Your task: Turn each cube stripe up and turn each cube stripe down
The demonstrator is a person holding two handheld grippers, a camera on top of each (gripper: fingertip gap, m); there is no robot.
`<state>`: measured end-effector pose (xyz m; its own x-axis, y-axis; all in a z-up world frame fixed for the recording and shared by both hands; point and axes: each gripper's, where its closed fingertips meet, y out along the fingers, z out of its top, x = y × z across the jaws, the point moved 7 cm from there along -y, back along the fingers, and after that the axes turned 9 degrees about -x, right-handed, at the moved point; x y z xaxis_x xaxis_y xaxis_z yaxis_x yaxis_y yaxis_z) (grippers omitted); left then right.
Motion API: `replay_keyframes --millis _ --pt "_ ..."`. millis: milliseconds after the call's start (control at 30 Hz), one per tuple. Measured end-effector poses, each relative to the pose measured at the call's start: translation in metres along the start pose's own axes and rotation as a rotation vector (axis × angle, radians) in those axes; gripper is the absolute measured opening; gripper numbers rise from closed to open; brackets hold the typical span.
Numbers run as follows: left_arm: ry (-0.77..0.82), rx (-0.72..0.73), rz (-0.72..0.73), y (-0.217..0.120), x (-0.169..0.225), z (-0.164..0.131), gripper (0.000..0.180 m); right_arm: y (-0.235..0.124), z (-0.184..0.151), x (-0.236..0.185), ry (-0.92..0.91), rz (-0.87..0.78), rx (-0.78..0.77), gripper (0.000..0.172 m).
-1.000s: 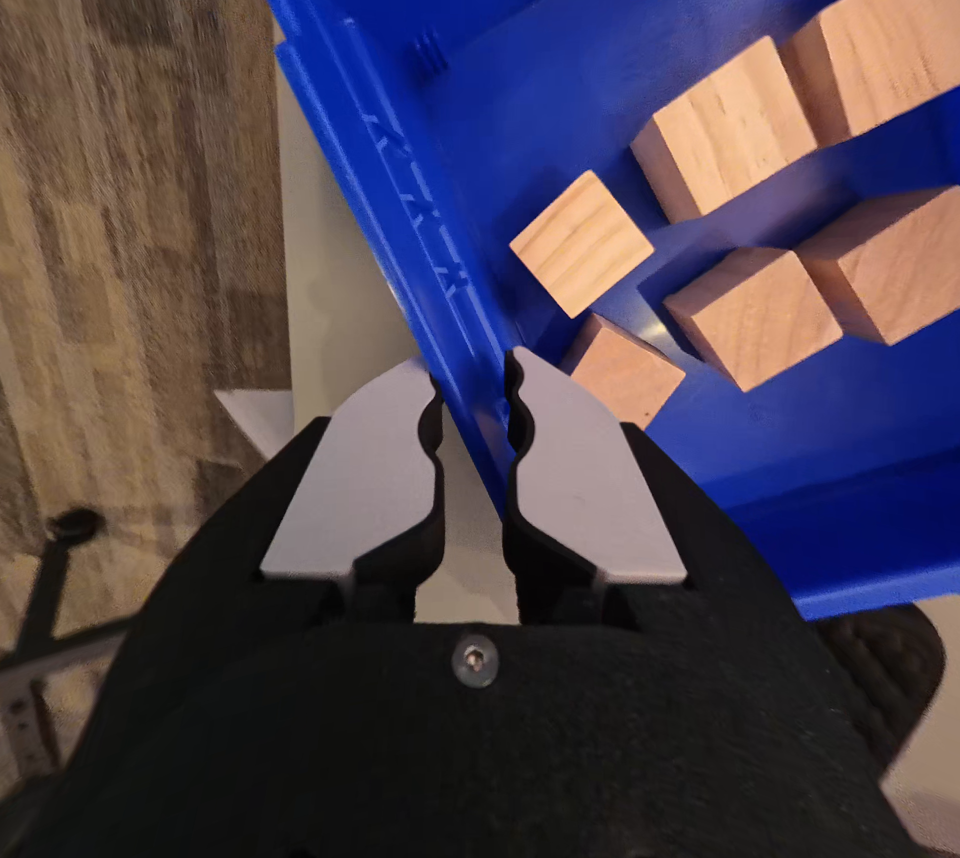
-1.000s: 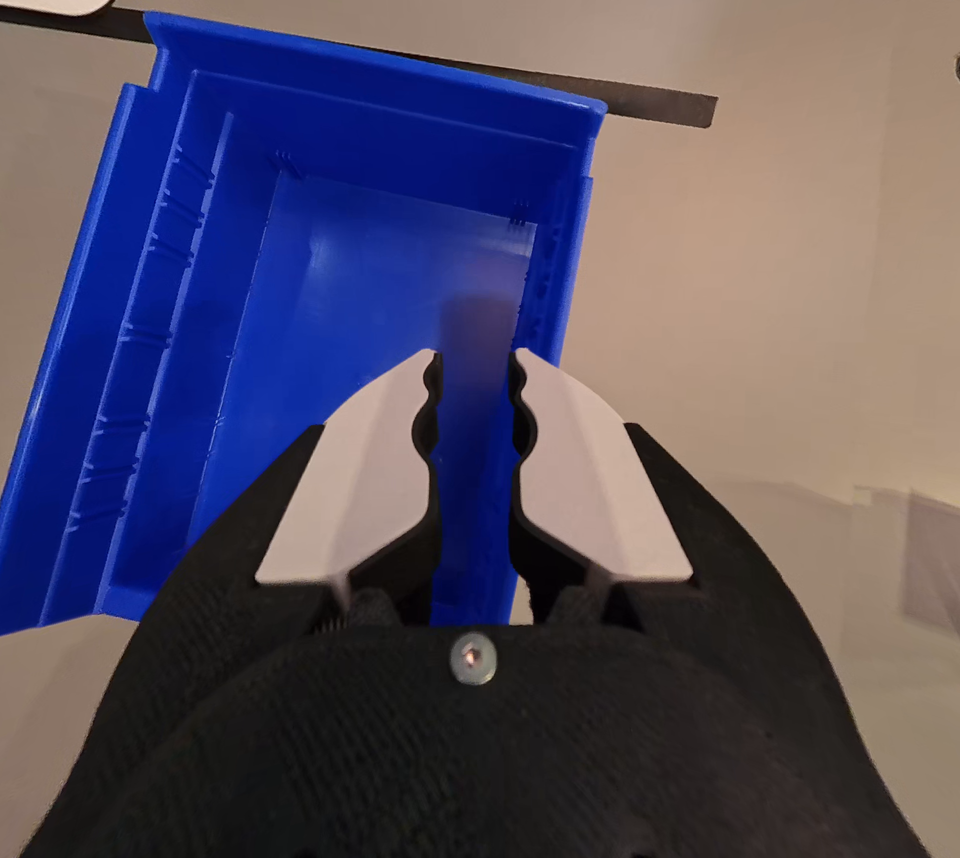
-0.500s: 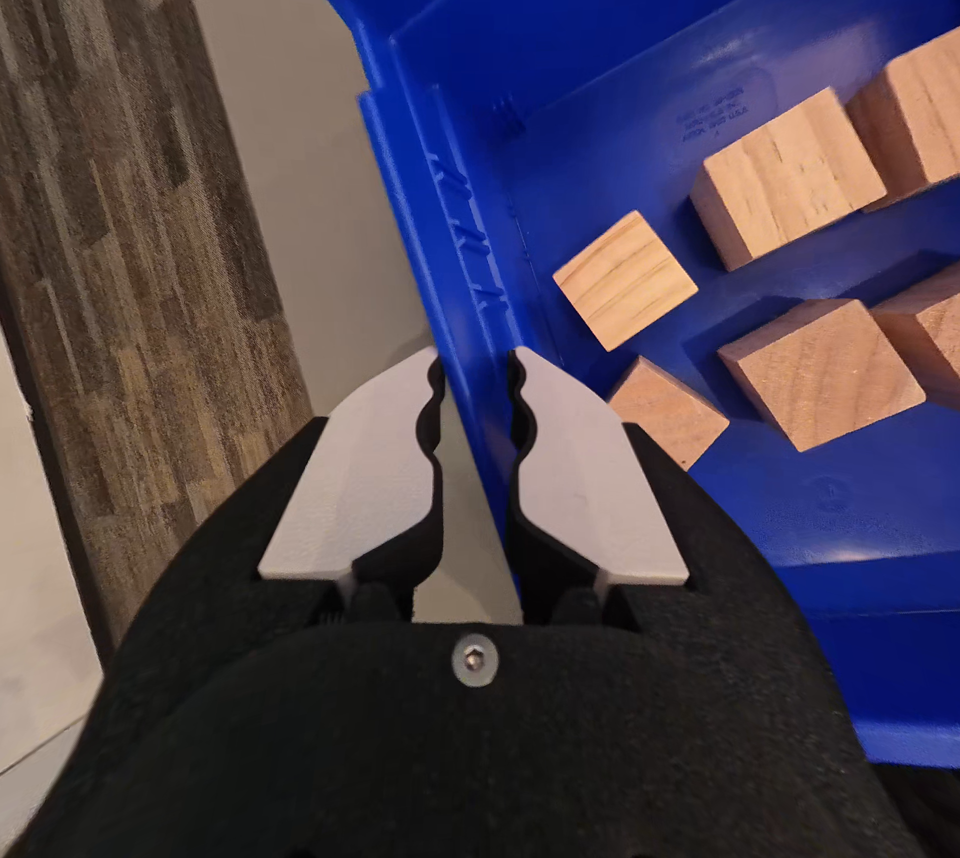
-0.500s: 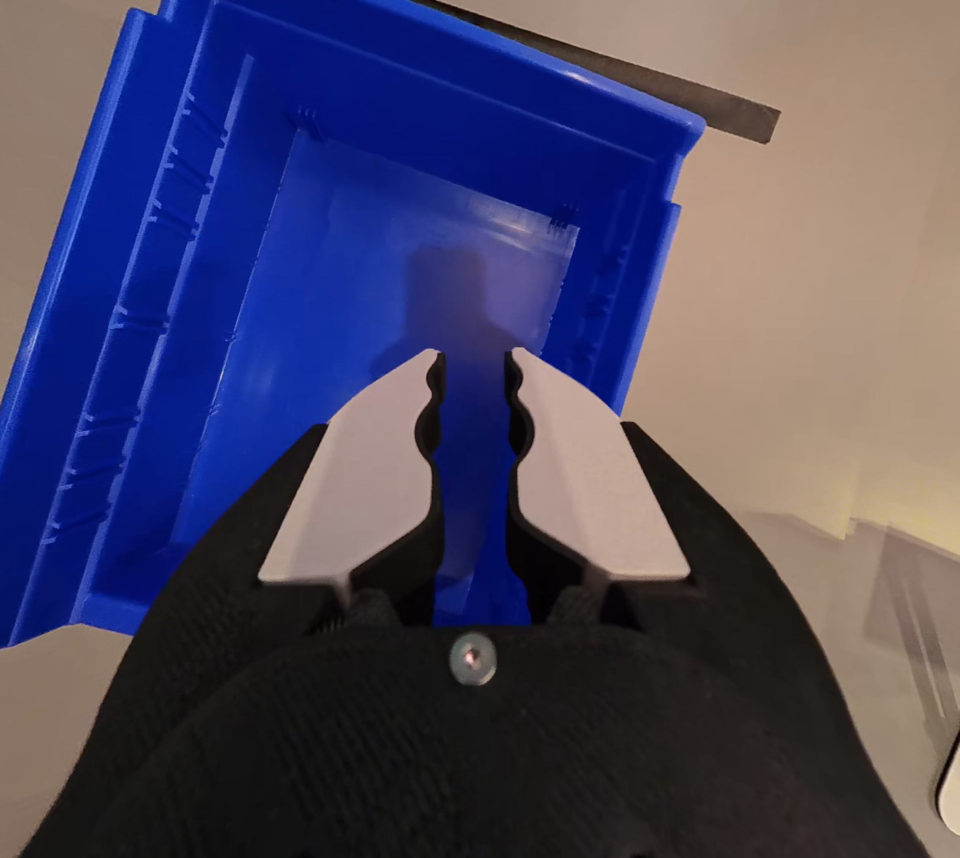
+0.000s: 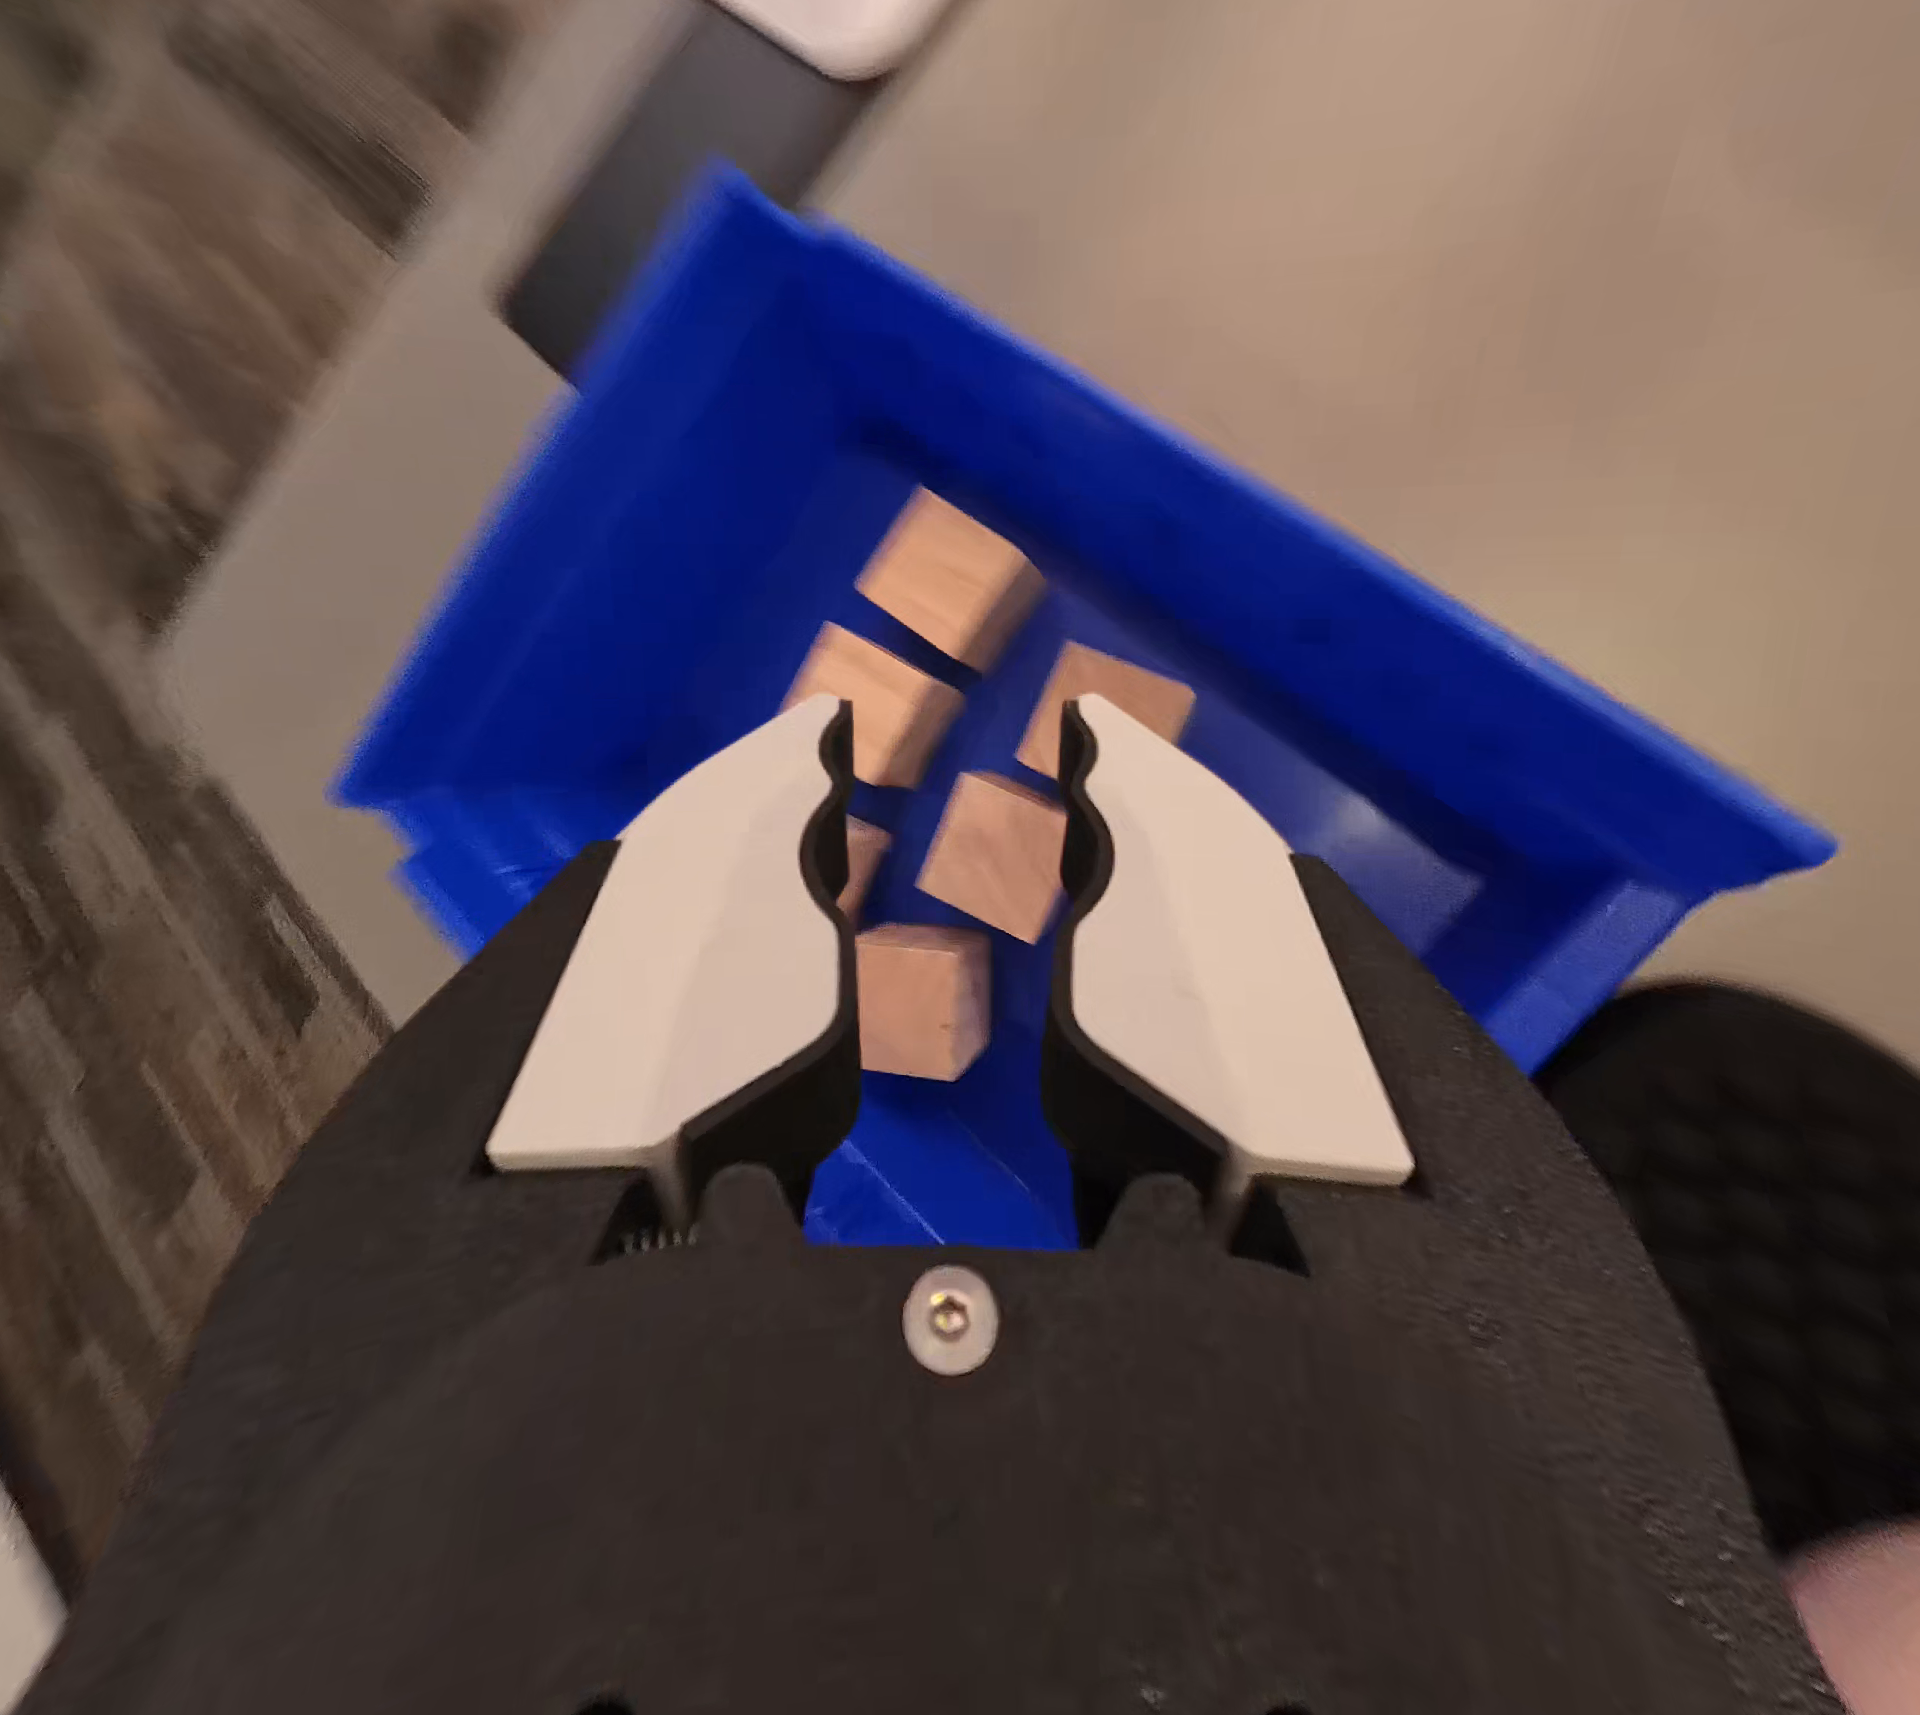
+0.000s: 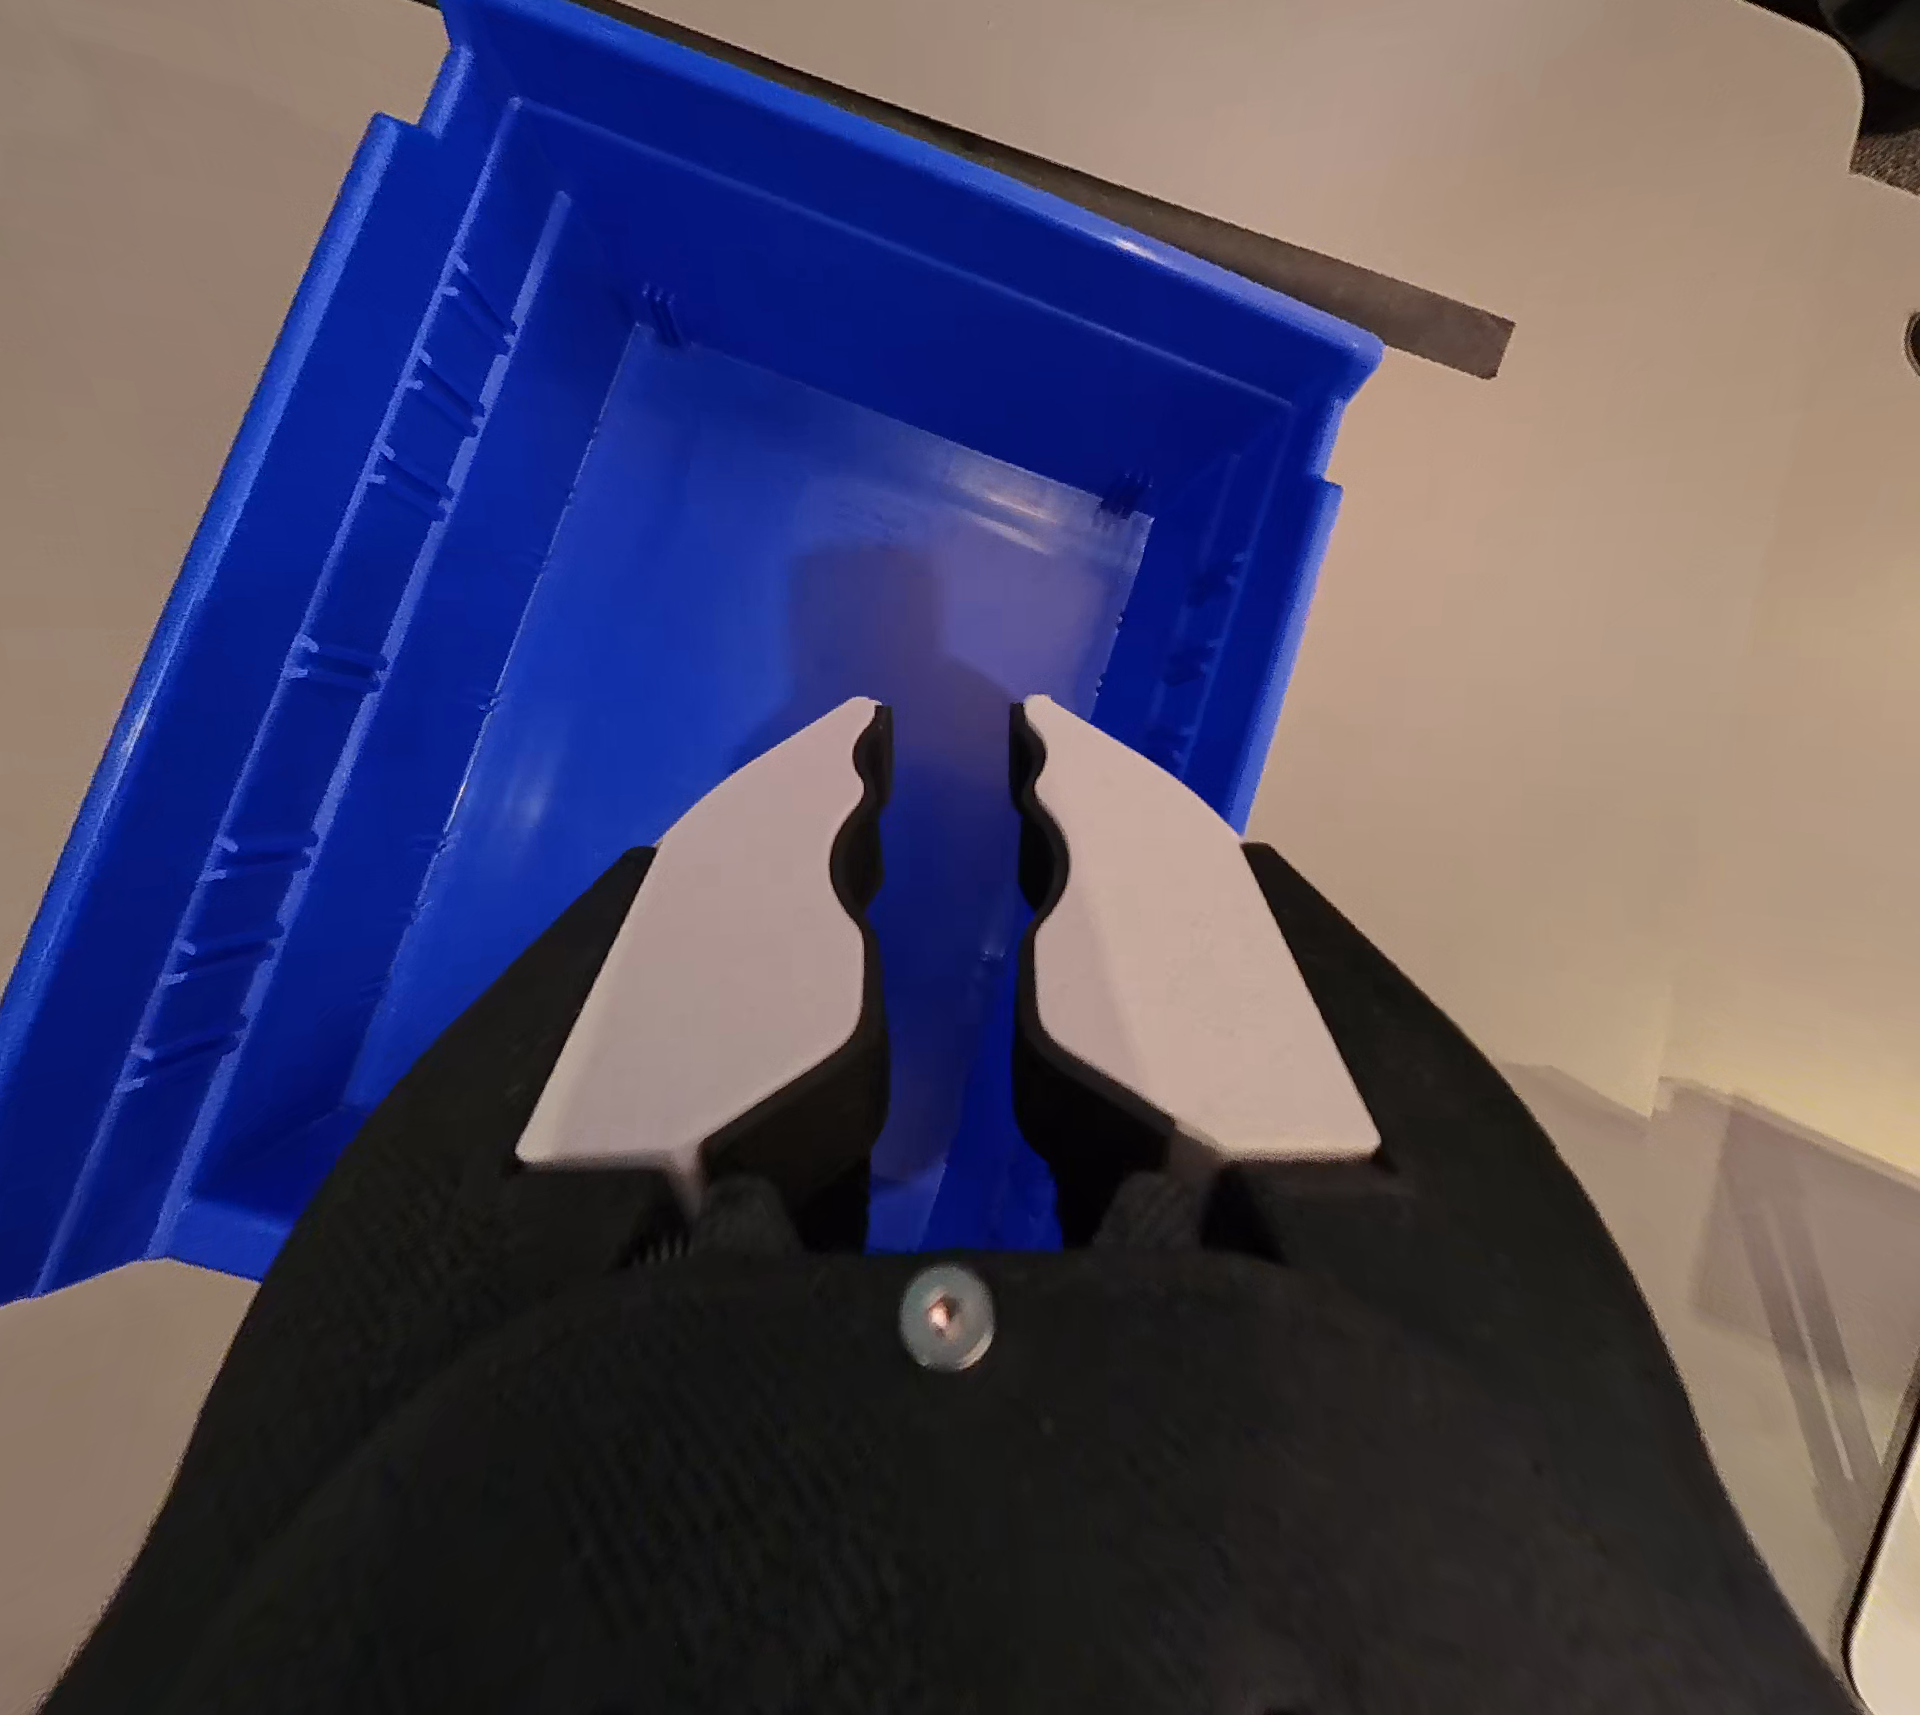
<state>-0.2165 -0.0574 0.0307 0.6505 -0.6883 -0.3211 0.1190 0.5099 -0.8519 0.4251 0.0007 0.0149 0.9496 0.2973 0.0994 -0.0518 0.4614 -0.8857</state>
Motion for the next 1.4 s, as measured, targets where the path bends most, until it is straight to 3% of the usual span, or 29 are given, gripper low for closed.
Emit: replay_keyframes --millis 200,367,567,667,767,867,1000,1167,1267,1400 --pt "0.114 -0.241 -0.128 0.049 0.024 0.004 0.044 0.003 0.001 -0.004 -0.024 0.008 -0.015 0.024" --pt "0.13 -0.336 -0.153 0.069 0.029 0.0 0.057 0.005 0.004 -0.007 -0.045 0.015 -0.016 0.024" --pt "0.139 -0.435 -0.188 0.092 0.03 -0.011 0.054 0.007 0.002 -0.005 -0.044 0.017 -0.032 0.024" --pt "0.157 -0.466 -0.198 0.099 0.032 -0.013 0.047 0.008 0.002 -0.005 -0.044 0.015 -0.034 0.024" --pt "0.198 -0.456 -0.098 0.086 0.024 -0.013 0.047 0.007 0.003 -0.006 -0.05 0.011 -0.033 0.024" --pt "0.119 -0.276 0.029 0.045 0.008 0.0 0.046 0.001 0.006 -0.008 -0.057 -0.001 -0.009 0.024" --pt "0.003 0.163 0.13 -0.028 0.001 0.033 0.046 -0.023 0.022 -0.022 -0.098 -0.047 0.13 0.023" --pt "-0.02 0.579 -0.14 -0.078 0.038 0.081 0.046 -0.078 0.057 -0.105 -0.436 -0.087 0.589 0.023" --pt "-0.038 0.7 -0.375 -0.084 0.067 0.11 0.046 -0.097 0.057 -0.184 -0.735 0.001 0.831 0.037" --pt "-0.03 0.753 -0.667 -0.078 0.107 0.138 0.046 -0.104 0.038 -0.274 -1.007 0.103 1.076 0.056"
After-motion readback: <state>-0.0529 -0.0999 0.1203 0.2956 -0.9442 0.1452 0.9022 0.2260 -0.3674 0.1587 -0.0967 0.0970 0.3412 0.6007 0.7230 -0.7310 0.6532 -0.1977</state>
